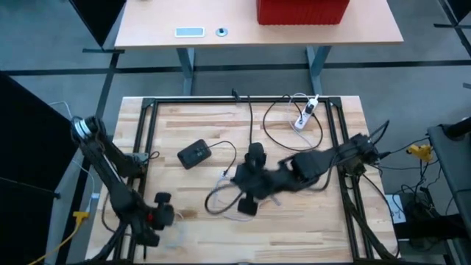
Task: Insert USB
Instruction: Insert the light blue charger cable into the left black outlet extension
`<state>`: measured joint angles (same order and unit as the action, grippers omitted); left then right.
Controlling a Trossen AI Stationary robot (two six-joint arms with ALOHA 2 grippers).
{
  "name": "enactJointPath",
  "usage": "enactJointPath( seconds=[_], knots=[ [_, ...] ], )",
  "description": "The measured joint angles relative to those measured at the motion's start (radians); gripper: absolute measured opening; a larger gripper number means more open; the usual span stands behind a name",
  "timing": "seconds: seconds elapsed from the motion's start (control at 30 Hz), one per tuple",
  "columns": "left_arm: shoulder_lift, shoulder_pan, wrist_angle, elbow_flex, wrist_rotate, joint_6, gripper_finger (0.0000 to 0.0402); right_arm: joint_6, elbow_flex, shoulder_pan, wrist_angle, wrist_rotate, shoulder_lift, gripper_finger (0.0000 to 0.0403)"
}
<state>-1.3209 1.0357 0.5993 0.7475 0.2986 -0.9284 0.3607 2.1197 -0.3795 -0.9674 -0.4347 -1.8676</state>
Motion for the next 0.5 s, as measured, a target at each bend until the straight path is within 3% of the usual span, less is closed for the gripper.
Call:
enactJointPath(
  seconds=[0.23, 0.5],
  knots=[
    [0.311, -0.085, 0.007, 0.002, 0.297, -0.089, 0.0012, -0.317, 0.000, 0.108, 0.017, -0.006, 0.046, 0.0000],
    [0.494, -0.465, -0.217, 0.003, 0.128, -0.253, 0.0012, -0.806, -0.004, 0.169, 0.141, 0.079, 0.018, 0.0000]
  ],
)
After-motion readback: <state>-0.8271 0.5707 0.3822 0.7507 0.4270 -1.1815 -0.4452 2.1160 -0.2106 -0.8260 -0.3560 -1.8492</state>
